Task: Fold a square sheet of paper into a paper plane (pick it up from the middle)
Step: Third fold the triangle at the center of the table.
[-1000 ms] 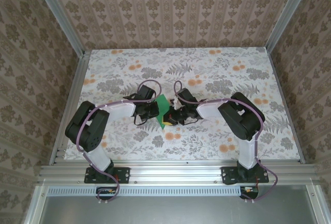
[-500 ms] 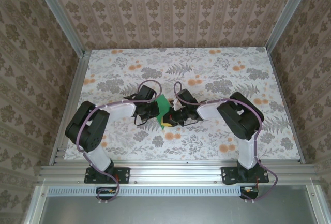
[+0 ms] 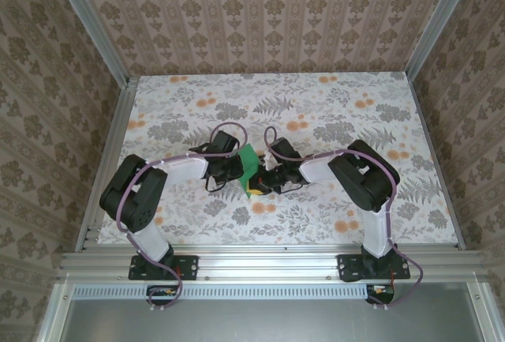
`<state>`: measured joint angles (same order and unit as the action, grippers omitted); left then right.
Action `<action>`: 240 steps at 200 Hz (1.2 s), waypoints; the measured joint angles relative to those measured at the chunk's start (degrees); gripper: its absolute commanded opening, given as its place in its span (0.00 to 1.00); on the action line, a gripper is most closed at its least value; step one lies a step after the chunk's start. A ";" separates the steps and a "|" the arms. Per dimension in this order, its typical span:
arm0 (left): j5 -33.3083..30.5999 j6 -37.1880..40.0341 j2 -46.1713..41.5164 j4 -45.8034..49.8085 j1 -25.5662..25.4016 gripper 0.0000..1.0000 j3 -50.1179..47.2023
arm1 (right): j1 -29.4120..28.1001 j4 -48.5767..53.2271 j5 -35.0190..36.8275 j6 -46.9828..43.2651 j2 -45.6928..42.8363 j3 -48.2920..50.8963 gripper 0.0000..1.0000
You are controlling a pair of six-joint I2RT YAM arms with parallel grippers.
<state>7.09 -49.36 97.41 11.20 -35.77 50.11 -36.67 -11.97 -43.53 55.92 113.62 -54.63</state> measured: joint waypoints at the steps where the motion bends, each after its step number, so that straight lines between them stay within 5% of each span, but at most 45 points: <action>1: -0.02 0.00 0.00 0.00 0.00 0.00 0.00 | 0.00 -0.04 -0.04 0.00 0.00 0.00 0.07; 133: -0.74 -0.63 0.00 0.02 -0.33 0.00 0.00 | -0.63 0.52 -0.17 -4.83 -0.85 1.27 0.08; 240: -1.18 -1.66 0.00 0.00 -0.59 0.00 0.00 | -3.15 12.39 6.99 -10.97 -1.29 -3.98 0.07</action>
<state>5.91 -51.03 97.41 11.20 -36.36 50.11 -39.81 0.43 -36.53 44.95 112.33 -58.61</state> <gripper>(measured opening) 0.058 0.105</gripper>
